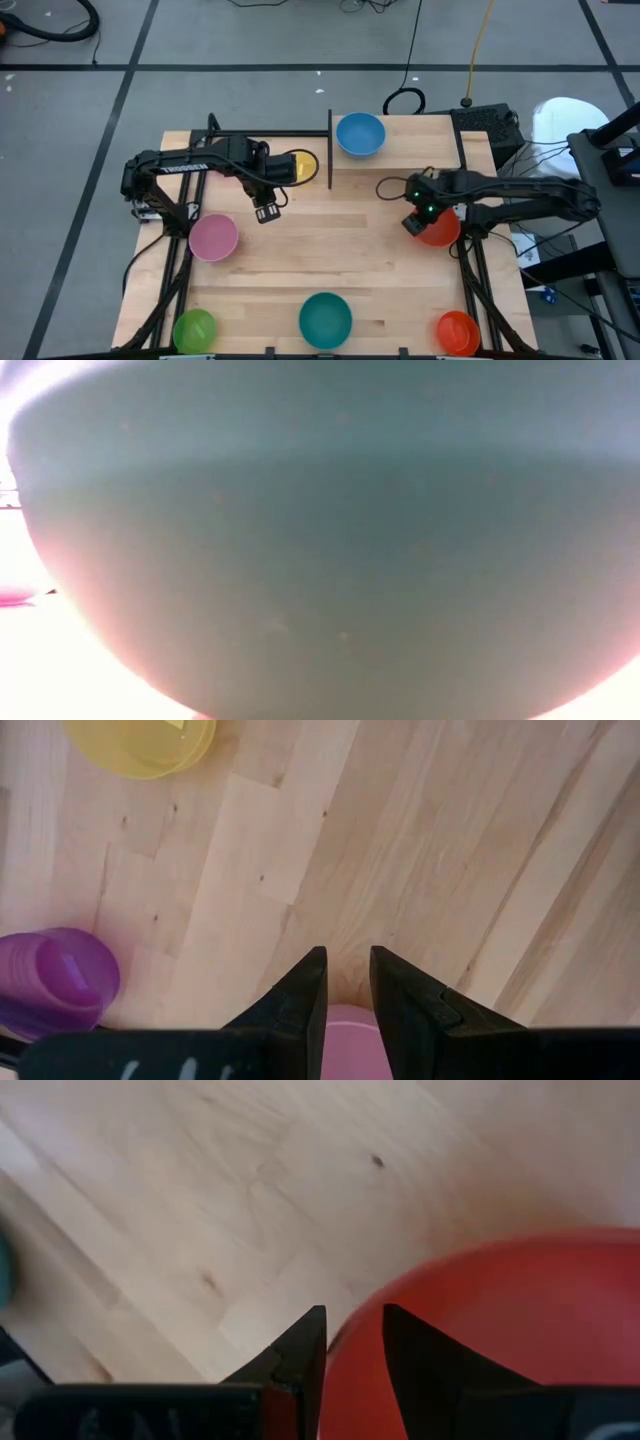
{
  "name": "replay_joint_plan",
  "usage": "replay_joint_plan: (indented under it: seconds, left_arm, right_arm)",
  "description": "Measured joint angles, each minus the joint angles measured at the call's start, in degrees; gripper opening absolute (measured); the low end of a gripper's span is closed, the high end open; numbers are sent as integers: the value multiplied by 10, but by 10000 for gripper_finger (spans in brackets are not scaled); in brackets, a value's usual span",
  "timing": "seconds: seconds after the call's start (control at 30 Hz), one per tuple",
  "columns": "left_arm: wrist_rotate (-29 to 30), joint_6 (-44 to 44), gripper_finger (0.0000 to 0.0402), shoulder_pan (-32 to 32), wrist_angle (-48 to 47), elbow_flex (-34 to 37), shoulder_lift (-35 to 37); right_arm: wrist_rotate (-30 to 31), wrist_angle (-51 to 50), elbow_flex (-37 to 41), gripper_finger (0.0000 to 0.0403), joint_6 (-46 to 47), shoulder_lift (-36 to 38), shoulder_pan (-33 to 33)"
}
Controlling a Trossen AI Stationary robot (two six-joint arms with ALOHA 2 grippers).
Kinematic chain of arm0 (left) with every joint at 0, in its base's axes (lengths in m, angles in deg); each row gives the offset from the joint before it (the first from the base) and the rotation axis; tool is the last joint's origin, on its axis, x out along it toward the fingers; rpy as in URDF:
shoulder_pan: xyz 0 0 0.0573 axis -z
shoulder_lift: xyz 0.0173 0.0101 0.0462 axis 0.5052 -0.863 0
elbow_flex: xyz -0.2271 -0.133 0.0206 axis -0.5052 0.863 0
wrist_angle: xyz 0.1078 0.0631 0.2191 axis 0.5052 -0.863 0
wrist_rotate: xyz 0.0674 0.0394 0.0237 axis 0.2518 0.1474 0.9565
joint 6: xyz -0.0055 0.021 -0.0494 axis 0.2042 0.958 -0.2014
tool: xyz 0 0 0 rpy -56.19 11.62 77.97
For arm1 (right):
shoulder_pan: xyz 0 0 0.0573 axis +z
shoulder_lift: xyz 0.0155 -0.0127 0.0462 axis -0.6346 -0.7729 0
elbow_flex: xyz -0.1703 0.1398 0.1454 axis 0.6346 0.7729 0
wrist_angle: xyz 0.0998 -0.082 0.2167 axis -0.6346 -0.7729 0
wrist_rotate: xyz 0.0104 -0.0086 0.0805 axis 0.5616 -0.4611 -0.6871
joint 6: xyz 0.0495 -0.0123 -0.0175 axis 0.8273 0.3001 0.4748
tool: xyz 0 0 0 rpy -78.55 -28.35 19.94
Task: Place and stack bowls onto a shelf
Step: Stack the orange bowl on the shelf
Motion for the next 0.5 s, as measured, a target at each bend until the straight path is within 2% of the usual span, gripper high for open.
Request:
replay_joint_plan:
  seconds: [0.3, 0.5]
  left_arm:
    - [0, 0, 86, 0, 0, 0, 0]
    - [0, 0, 86, 0, 0, 0, 0]
  right_arm:
    - [33, 4, 0, 85, -33, -56, 0]
    - [39, 9, -2, 16, -65, -64, 0]
